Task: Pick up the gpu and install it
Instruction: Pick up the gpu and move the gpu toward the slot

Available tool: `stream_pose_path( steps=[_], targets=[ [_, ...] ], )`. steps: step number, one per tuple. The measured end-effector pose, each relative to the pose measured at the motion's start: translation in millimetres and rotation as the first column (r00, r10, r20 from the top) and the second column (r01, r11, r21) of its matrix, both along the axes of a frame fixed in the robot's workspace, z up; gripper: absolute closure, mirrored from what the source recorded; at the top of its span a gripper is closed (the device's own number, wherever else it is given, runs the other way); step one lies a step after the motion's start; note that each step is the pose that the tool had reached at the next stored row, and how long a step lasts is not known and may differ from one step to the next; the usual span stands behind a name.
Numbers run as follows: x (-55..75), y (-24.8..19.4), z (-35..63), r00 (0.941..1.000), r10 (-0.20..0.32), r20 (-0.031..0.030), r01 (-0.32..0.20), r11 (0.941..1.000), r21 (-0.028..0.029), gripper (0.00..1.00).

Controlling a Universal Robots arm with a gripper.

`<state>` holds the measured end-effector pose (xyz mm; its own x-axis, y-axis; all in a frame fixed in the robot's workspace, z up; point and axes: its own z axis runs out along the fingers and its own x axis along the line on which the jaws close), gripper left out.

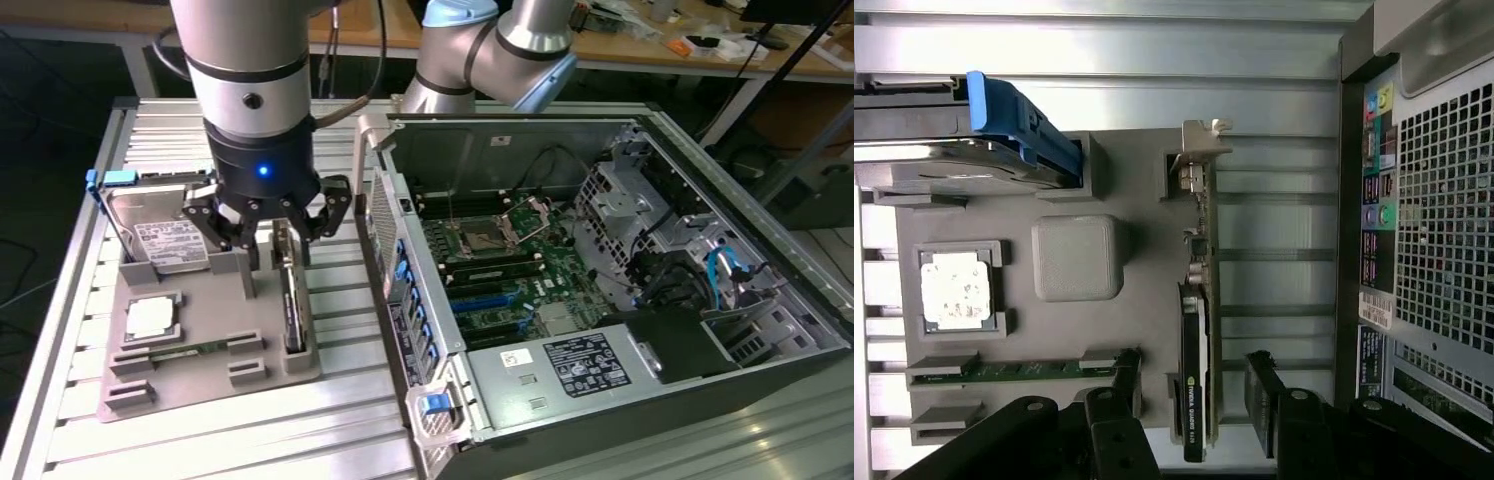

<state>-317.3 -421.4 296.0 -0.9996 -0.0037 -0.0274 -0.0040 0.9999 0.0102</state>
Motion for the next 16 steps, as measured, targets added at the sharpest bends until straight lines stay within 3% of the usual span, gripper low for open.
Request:
stream_pose_path(
  steps=[16],
  targets=[
    [0.1, -4.5, -27.8, 0.9995, 0.031, -0.0002, -0.031, 0.9995, 0.0, 0.46]
  ],
)
